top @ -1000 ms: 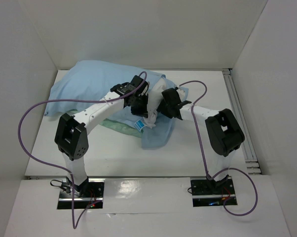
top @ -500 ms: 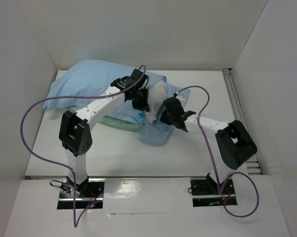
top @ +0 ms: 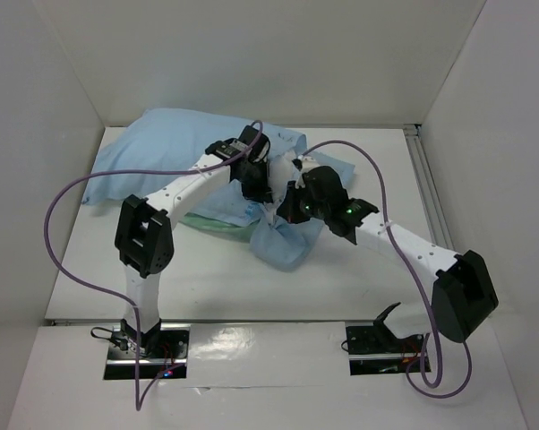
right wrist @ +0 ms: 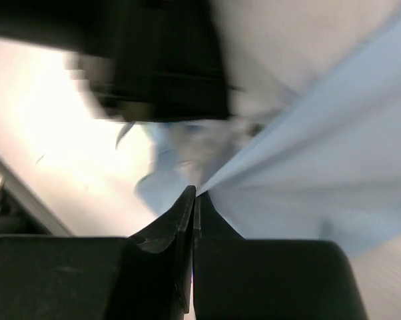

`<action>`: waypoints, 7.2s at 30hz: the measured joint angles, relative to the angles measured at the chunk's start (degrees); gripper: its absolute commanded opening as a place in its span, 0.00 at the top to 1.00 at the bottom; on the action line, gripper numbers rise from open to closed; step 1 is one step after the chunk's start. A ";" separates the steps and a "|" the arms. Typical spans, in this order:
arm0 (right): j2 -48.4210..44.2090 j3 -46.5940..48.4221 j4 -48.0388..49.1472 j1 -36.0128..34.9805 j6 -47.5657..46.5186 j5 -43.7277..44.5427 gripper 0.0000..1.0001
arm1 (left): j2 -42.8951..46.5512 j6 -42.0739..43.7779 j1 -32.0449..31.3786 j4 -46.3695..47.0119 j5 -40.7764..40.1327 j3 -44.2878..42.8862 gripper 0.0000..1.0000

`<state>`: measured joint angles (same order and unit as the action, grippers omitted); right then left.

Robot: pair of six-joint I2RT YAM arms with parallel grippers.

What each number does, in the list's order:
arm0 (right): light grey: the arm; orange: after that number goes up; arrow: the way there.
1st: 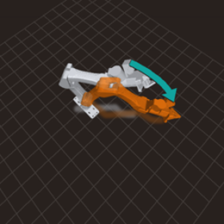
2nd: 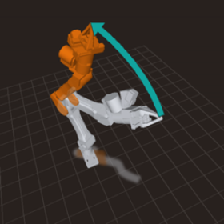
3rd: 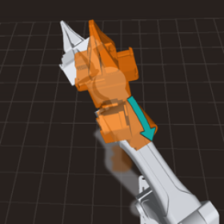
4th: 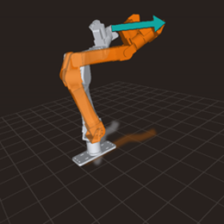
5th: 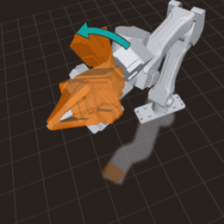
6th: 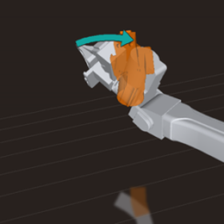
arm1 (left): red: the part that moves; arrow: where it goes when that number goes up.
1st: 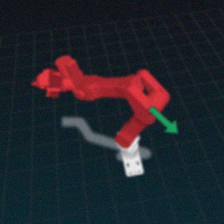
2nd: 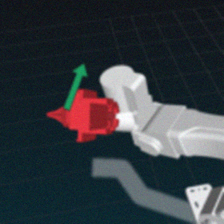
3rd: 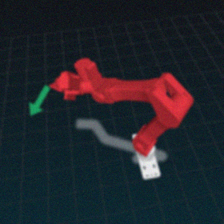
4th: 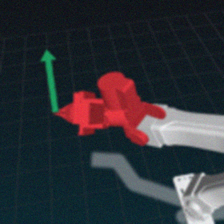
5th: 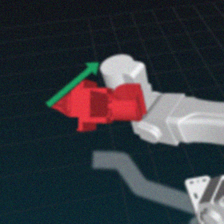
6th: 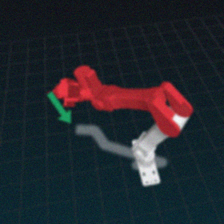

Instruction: Put the pillow into the pillowcase

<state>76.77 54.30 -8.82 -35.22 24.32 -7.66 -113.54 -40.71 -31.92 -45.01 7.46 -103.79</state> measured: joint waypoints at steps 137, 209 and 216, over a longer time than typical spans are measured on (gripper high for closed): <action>7.89 16.35 -11.61 1.79 -7.54 -10.60 0.15 | 14.29 13.25 6.25 -6.95 -5.38 3.54 1.00; 2.78 9.66 -22.49 20.65 5.86 -2.08 1.00 | 6.56 17.81 -5.73 -11.47 0.70 -10.32 1.00; 0.63 11.13 -20.63 20.65 5.81 -8.66 1.00 | 6.56 17.77 -5.73 -11.45 1.03 -10.32 1.00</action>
<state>77.41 65.43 -29.45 -14.57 30.13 -16.32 -106.98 -22.94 -37.65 -56.47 8.49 -114.10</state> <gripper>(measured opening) 0.008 0.026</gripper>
